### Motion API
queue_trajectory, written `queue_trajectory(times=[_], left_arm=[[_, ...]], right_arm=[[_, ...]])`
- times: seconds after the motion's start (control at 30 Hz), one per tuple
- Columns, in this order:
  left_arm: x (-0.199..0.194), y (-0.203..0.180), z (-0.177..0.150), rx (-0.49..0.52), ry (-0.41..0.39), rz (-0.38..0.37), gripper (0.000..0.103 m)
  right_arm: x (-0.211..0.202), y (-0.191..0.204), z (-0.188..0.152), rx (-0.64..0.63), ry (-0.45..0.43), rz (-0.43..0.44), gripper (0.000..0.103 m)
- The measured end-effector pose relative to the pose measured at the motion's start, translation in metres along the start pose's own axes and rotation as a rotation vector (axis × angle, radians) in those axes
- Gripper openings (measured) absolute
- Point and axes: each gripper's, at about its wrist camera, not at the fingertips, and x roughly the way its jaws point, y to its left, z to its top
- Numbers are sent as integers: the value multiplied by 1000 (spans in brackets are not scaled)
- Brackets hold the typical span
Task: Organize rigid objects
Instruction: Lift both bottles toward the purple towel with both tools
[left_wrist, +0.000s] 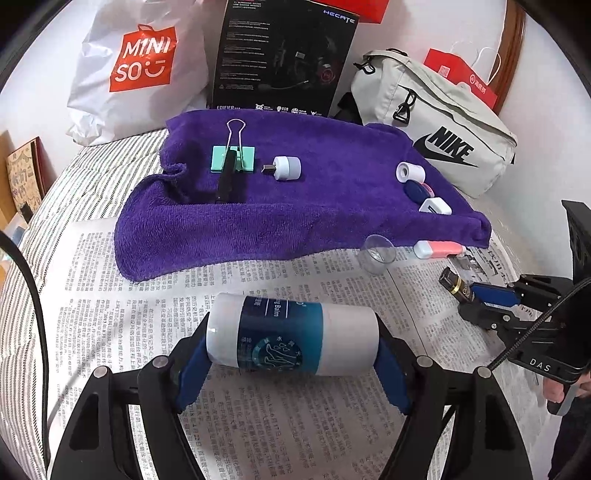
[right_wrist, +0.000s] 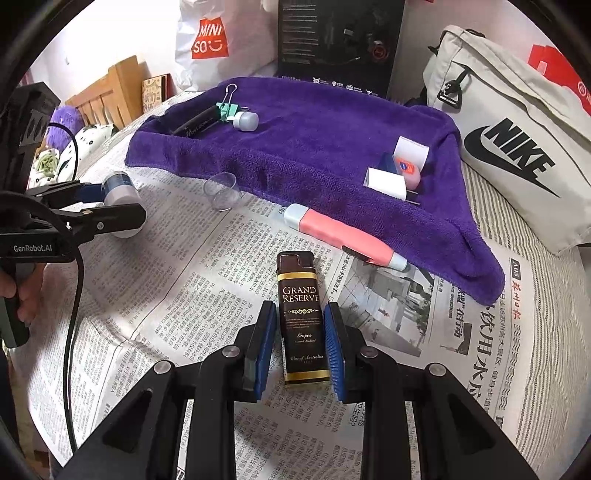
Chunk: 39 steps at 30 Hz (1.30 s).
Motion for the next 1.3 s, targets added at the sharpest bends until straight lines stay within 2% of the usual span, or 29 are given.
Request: queue_trajectory(times=[0.43, 0.77, 0.93, 1.3], left_arm=[[-9, -5, 8, 8, -8, 32, 76], [4, -13, 2, 44, 43, 78, 76], [-7, -9, 3, 6, 36, 62, 76], [-29, -11, 31, 13, 15, 61, 76]], right_arm=[[-8, -10, -4, 32, 25, 29, 23], [-7, -14, -4, 66, 44, 35, 23], [-10, -20, -2, 111, 47, 43, 23], [-24, -25, 27, 149, 14, 63, 23]])
